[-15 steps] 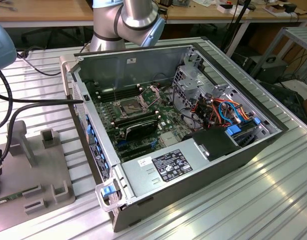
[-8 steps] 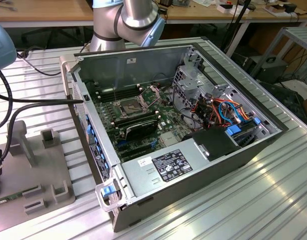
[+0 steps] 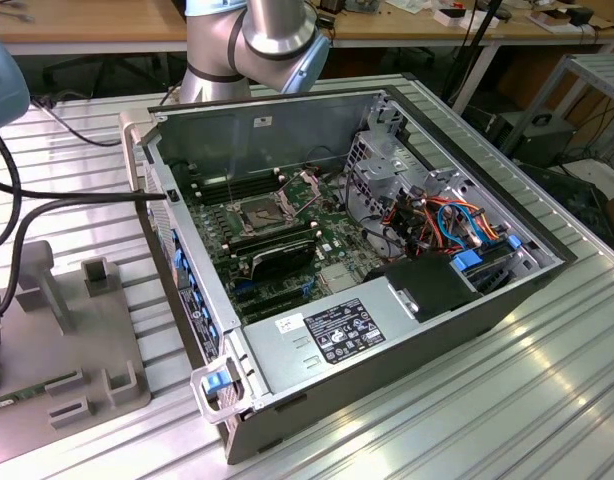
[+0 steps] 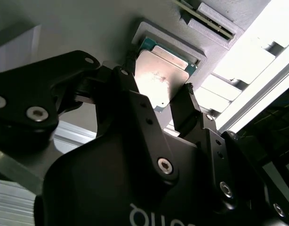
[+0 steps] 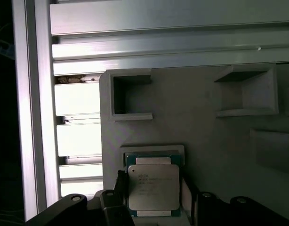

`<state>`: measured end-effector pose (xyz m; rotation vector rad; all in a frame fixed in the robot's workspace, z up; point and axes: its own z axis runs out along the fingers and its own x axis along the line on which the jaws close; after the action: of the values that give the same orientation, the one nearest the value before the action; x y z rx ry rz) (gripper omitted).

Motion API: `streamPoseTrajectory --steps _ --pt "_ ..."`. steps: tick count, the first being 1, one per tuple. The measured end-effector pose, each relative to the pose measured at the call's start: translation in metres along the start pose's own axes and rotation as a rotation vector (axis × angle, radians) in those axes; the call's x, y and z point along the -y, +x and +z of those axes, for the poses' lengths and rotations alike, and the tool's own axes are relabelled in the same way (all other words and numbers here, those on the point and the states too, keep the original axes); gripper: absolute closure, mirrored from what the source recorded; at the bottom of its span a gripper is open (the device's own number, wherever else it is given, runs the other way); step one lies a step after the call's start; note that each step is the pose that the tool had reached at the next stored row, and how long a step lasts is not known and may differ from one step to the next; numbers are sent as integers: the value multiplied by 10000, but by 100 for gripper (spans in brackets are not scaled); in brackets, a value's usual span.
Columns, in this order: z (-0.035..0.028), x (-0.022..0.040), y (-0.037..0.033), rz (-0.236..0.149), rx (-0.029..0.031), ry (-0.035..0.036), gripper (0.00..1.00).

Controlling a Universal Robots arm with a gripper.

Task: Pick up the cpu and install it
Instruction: 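Pick up the cpu and move it towards the insertion slot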

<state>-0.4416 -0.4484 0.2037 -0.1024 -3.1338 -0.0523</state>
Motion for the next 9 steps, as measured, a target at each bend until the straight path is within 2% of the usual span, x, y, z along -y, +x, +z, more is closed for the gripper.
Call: streamPoseTrajectory --steps 6,9 --pt "-176 -7 1 0 0 0 45" --pt "-240 -9 2 0 2 -1 45"
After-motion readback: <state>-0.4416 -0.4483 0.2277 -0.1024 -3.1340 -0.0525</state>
